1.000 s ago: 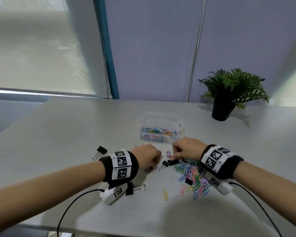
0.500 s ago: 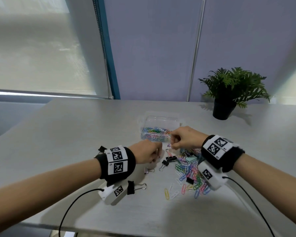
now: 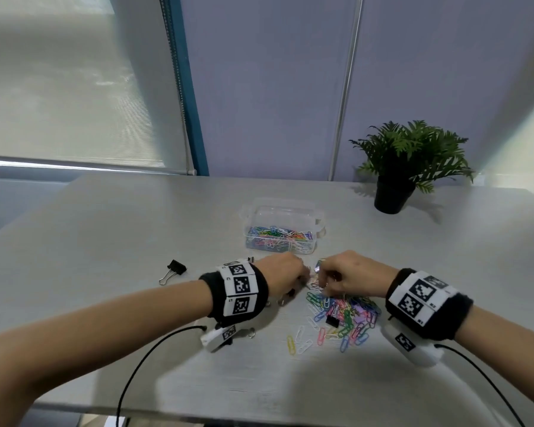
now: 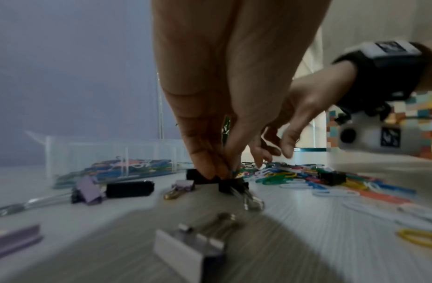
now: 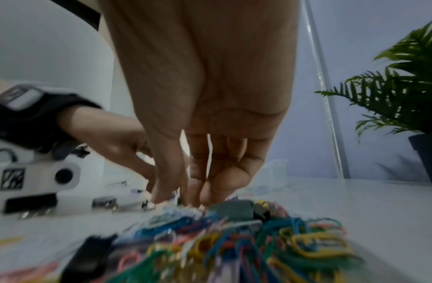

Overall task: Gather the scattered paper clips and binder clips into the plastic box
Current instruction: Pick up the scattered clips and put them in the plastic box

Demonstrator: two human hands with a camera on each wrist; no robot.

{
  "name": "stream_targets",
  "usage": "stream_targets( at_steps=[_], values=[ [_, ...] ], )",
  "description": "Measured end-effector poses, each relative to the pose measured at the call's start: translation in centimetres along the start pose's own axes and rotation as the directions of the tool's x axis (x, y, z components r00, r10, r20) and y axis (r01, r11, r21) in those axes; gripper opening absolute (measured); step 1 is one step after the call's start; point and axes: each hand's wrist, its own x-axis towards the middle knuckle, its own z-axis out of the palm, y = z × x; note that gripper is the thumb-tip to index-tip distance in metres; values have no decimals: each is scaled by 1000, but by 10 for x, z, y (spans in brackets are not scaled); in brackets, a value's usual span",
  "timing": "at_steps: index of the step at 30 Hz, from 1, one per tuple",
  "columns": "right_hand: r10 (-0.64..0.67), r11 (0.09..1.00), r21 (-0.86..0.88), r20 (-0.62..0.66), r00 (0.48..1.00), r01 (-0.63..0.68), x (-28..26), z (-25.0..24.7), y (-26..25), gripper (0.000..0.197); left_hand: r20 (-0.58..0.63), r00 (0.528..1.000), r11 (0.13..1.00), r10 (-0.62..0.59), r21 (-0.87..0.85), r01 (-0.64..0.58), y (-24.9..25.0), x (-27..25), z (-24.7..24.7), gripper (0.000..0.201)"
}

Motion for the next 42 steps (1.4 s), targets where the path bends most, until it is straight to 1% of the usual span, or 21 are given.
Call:
stream_targets(
  at_steps=[2,3,4,7,8,11,14,16,18,20,22,24,26,28,31,32,34,36,37,40,42],
  values=[
    [-10,996,-93,37,999,13,-3,10,-1,34,30,999,999,-33,-29,34,-6,-5,-1,21],
    [-12,992,-127,34,999,16,-3,13,-3,36,37,998,999,-42,-32,43,-10,-9,-2,22],
    [-15,990,-143,19,1000,17,-2,15,-4,35,37,998,998,-50,-33,51,-13,-12,-2,23],
    [-27,994,-106,-37,999,23,3,17,-4,14,27,997,997,-77,-6,77,-20,-21,-2,21],
    [-26,996,-85,-41,999,22,5,17,-4,12,18,997,997,-81,-4,81,-20,-22,-2,21],
    [-21,999,-39,-33,999,20,9,11,-3,16,-21,999,998,-42,-54,41,-10,-19,-6,17],
    [0,1000,-8,-60,998,-1,8,2,2,19,-19,1000,995,-13,-99,11,6,-8,-11,15],
    [5,1000,-6,-87,996,-6,7,-1,5,26,28,1000,990,-13,-137,17,13,1,-10,16],
    [15,1000,5,-101,995,-14,3,-1,5,25,102,995,986,-2,-168,19,18,7,-5,17],
    [32,999,41,-106,994,-28,-1,5,2,23,129,992,987,-12,-158,32,23,10,0,17],
    [51,996,78,-116,992,-42,-3,12,0,22,150,987,979,-53,-187,81,25,9,5,16],
    [67,992,112,-104,992,-55,-5,18,-4,28,166,984,973,-65,-206,99,25,8,5,17],
    [88,987,142,-75,993,-77,-5,23,-9,30,168,984,982,-56,-167,84,21,8,4,14],
    [104,985,144,-68,992,-94,-5,26,-17,24,173,985,994,-24,-105,43,17,8,1,17],
    [124,991,66,-73,990,-120,-2,33,-24,43,186,982,995,7,-102,13,12,8,-2,16],
    [130,991,41,-71,989,-127,0,35,-24,42,186,982,992,7,-123,16,10,7,-2,14],
    [143,989,44,-52,988,-141,2,34,-24,29,188,982,984,1,-177,33,4,5,-5,9],
    [142,988,61,-56,988,-139,3,34,-22,29,173,985,966,-12,-253,56,-4,2,-13,4],
    [138,989,61,-62,989,-134,2,33,-22,29,152,988,958,-19,-281,62,-9,1,-18,7],
    [81,996,30,-44,996,-79,0,31,-24,19,77,994,943,-73,-321,94,-26,-3,-34,7],
    [32,999,20,-29,999,-32,0,27,-26,15,48,991,921,-121,-366,131,-37,-5,-45,6]
  ],
)
